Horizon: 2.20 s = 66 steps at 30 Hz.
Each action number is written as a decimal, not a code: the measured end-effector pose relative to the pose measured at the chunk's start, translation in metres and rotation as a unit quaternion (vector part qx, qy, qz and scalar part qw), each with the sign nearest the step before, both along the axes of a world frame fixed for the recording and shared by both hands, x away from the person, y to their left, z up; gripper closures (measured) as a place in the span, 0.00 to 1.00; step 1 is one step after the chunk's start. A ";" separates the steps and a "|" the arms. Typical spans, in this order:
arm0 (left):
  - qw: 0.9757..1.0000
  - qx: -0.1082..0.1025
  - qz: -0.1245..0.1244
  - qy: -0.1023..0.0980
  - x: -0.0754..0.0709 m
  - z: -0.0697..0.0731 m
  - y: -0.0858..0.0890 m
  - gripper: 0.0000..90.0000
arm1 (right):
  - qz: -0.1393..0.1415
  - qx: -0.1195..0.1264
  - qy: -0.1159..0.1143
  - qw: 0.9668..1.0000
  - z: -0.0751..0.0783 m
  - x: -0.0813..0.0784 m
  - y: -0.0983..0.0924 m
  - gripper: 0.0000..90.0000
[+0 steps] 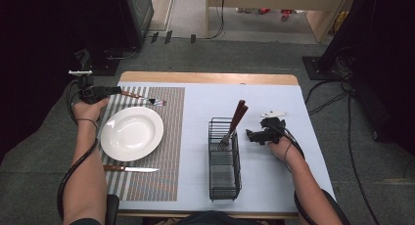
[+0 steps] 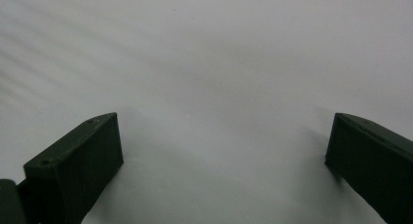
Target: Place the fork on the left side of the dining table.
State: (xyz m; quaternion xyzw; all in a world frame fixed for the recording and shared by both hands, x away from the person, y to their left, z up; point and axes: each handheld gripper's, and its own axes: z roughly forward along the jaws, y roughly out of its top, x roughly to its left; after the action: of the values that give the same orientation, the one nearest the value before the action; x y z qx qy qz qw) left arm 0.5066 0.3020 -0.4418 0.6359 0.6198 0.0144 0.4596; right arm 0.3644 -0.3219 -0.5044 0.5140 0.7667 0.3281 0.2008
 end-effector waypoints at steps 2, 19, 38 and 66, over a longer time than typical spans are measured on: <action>1.000 0.002 -0.001 0.000 0.000 -0.002 0.000 0.74 | 0.000 0.000 0.000 1.000 0.000 0.000 0.000 0.00; 1.000 -0.012 0.002 0.021 0.001 -0.029 0.005 0.68 | 0.000 0.000 0.000 1.000 0.000 0.000 0.000 0.00; 0.998 0.021 0.006 0.052 0.002 -0.040 0.005 0.62 | 0.000 0.000 0.000 1.000 0.000 0.000 0.000 0.00; 0.997 0.065 0.008 0.038 0.003 -0.036 -0.003 0.49 | 0.000 0.000 0.000 1.000 0.000 0.000 0.000 0.00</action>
State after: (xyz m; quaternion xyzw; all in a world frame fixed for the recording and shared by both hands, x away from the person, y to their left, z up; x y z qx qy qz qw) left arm 0.5096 0.2990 -0.4779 0.6595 0.6397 0.0348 0.3932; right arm 0.3643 -0.3218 -0.5044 0.5141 0.7667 0.3280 0.2007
